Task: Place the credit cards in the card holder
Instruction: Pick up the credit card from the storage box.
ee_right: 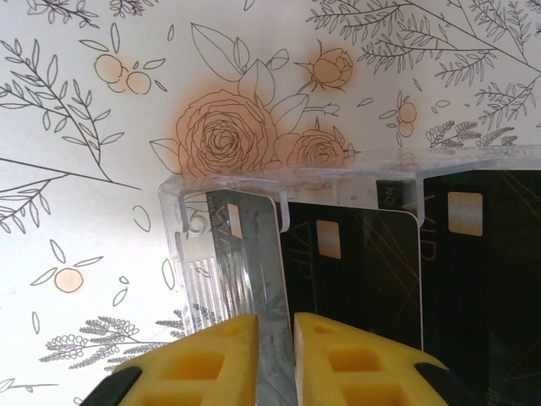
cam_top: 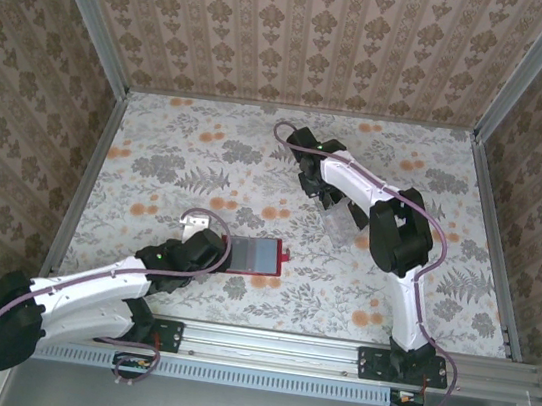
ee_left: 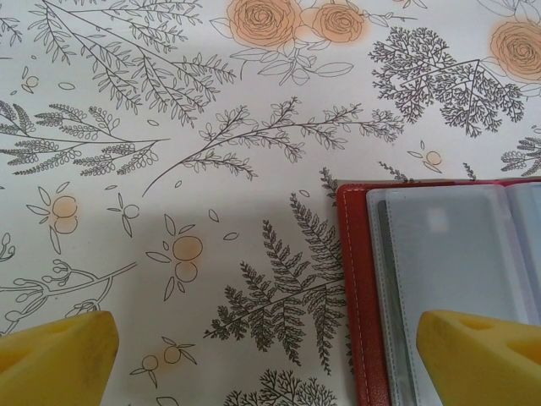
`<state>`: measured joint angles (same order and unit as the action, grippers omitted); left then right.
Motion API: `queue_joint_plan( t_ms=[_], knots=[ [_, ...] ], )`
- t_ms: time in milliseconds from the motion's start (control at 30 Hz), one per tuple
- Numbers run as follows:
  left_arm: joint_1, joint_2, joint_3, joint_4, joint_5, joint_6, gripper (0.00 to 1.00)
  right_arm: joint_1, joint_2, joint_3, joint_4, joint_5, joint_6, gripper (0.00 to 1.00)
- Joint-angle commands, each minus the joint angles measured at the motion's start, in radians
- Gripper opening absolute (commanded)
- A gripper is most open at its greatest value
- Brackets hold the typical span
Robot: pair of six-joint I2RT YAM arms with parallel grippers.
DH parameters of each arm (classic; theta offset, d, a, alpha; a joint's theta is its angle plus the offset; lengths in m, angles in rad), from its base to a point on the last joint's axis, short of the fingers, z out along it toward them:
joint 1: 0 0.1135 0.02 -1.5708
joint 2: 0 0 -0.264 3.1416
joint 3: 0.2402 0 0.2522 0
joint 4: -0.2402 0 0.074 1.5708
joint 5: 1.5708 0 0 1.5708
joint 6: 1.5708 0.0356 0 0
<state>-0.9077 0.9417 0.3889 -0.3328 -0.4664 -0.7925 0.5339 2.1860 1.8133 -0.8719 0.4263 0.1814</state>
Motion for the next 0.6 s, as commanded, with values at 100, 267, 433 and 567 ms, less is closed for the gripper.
queue_joint_plan(
  t_ms=[100,267,433,567],
  knots=[
    [0.008,0.005,0.016,0.009,0.009,0.016,1.00,-0.006,0.009,0.021,-0.023,-0.045,-0.002,0.19],
    [0.008,0.005,0.016,0.010,0.008,0.015,1.00,-0.008,0.006,0.017,-0.021,-0.055,0.000,0.18],
    [0.008,0.004,0.015,0.012,0.008,0.015,1.00,-0.012,0.011,0.015,-0.020,-0.064,-0.003,0.17],
    [0.008,0.004,0.013,0.015,0.008,0.015,1.00,-0.017,0.009,0.012,-0.016,-0.070,-0.002,0.14]
  ],
)
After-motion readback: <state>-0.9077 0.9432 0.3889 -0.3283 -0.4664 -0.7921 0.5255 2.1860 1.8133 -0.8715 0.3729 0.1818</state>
